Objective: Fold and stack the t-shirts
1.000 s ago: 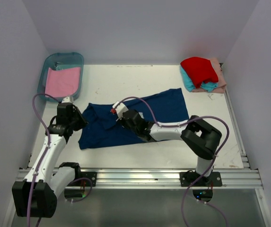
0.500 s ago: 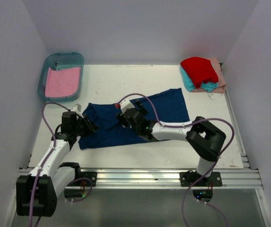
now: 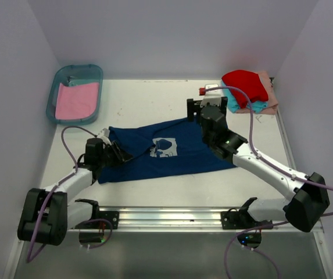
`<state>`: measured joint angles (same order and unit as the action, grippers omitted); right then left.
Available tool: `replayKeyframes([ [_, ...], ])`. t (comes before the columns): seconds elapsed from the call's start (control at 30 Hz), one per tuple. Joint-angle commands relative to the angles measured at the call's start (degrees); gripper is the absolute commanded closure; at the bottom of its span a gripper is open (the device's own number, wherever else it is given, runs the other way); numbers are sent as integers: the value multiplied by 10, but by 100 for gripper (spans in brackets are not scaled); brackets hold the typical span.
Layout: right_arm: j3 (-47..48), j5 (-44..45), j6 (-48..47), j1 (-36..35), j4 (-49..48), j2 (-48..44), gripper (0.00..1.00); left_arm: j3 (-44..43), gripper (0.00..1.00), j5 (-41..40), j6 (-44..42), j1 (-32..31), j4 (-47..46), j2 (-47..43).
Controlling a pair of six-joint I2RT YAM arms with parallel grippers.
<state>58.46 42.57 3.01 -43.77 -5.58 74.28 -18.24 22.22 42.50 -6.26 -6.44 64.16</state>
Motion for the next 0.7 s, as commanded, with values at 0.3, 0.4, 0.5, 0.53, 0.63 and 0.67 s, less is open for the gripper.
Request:
replayKeyframes([
  [0.3, 6, -150, 103, 183, 114, -27, 14, -54, 65, -124, 20, -65, -1, 43],
  [0.4, 10, -188, 107, 201, 121, -22, 14, -57, 65, -148, 19, -68, 24, 9],
  [0.5, 10, -203, 112, 207, 121, -20, 14, -65, 65, -174, 14, -70, 60, -13],
  [0.53, 9, -205, 113, 207, 120, -19, 14, -68, 64, -179, 13, -70, 63, -16],
  [0.63, 10, -209, 115, 208, 121, -18, 15, -75, 64, -188, 7, -71, 101, -6],
  [0.67, 11, -209, 115, 209, 122, -19, 15, -74, 64, -189, 7, -71, 100, 3],
])
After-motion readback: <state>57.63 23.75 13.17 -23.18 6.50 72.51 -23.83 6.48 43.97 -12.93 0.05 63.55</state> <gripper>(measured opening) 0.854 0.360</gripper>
